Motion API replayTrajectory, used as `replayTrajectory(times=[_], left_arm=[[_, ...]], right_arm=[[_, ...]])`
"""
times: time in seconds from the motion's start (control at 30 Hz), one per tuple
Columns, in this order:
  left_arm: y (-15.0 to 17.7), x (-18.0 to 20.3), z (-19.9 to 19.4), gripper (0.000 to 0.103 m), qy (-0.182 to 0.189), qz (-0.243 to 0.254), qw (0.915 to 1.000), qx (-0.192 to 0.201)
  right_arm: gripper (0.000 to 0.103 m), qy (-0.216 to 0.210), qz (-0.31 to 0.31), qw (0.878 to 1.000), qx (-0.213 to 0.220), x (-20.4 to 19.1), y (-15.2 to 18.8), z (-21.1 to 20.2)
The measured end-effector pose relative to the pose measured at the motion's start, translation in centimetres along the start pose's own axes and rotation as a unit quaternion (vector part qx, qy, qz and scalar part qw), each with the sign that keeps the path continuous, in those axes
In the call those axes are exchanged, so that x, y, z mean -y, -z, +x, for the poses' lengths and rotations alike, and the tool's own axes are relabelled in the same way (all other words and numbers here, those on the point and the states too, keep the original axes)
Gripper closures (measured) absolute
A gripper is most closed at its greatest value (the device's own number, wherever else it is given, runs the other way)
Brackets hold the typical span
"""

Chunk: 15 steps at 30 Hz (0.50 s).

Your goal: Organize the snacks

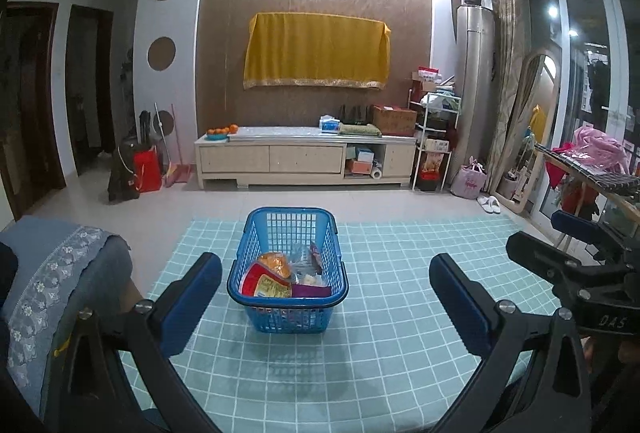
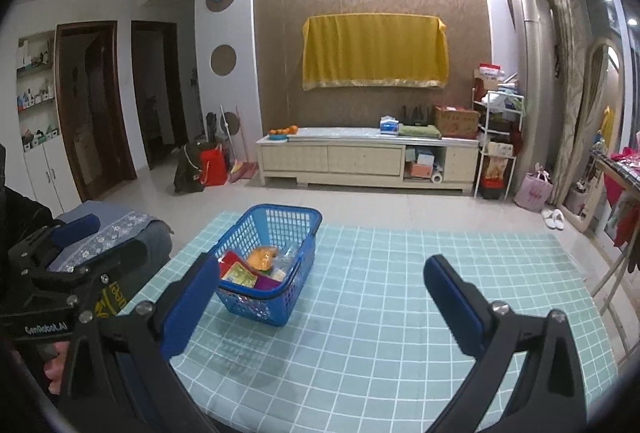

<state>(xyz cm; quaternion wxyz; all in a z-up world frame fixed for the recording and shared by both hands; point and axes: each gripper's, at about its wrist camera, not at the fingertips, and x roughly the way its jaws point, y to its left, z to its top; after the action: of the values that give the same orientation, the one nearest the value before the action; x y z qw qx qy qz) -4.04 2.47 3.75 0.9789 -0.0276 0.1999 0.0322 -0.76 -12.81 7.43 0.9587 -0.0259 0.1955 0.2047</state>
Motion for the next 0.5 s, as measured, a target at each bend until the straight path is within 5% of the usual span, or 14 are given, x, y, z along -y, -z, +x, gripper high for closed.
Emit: replayTrajectory(times=[0.5], left_arm=[[0.43,1.01,-0.79,0.0,0.003,0.012,0.9999,-0.001]], right_arm=[[0.0,-0.012,0.008,1.0,-0.009,-0.39,0.78,-0.66]])
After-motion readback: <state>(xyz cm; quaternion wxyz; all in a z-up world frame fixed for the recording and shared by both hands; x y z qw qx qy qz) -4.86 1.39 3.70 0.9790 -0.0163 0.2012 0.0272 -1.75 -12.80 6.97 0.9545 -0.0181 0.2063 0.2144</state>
